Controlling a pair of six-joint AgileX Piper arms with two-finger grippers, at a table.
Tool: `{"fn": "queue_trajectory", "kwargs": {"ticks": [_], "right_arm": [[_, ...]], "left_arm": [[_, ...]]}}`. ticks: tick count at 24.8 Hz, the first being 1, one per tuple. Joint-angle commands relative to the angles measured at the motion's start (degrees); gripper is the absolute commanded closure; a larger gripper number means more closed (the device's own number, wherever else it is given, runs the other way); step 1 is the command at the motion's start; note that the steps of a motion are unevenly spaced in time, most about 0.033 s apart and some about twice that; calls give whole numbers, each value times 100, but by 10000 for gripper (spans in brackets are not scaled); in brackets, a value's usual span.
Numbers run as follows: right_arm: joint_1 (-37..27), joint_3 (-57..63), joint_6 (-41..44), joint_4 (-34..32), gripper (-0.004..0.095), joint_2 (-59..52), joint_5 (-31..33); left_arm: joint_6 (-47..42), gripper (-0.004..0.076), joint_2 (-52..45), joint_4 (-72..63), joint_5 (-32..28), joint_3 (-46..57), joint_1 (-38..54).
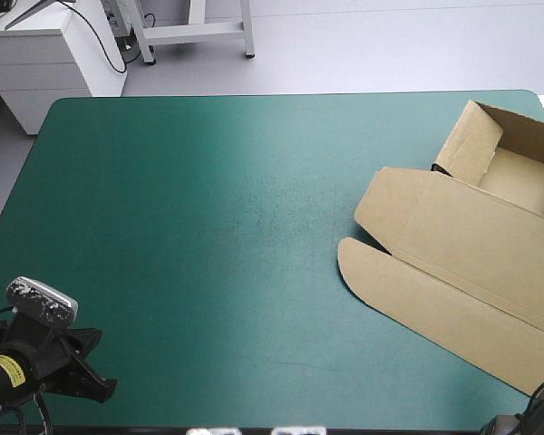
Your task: Fold the box
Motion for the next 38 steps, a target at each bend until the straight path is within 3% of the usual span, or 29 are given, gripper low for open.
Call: {"fn": "queue_trajectory", "kwargs": {"ticks": [1, 9, 15, 18, 19, 20, 22, 28, 32, 38], "right_arm": [[-49, -192, -43, -12, 1, -350, -138], [-49, -211, -30, 62, -19, -650, -106], [-49, -215, -366, 879, 8, -1216, -106], [2, -215, -403, 1087, 223, -1509, -35], [38, -215, -403, 1087, 343, -1587, 7], [119, -215, -403, 1189, 592, -1717, 123], [264, -215, -416, 1498, 923, -1877, 261], [1148, -196, -640, 1327, 906, -2398, 260], [1410, 21, -640, 1336, 908, -2709, 260], [2007, 1274, -921, 1593, 908, -3627, 260]], "left_arm": [[-51, 732, 51, -5, -285, -129, -38], [-51, 732, 51, 7, -285, -129, -38], [-51, 732, 51, 7, -380, -129, -38], [-51, 732, 51, 7, -480, -129, -38], [-51, 732, 51, 7, -528, -129, -38], [-51, 732, 51, 7, -597, -129, -38], [-51, 732, 51, -4, -593, -129, -38], [-51, 732, 51, -74, -583, -129, -38], [-51, 732, 51, -74, -595, -129, -38], [-72, 732, 51, -373, -1125, -129, -38]]}}
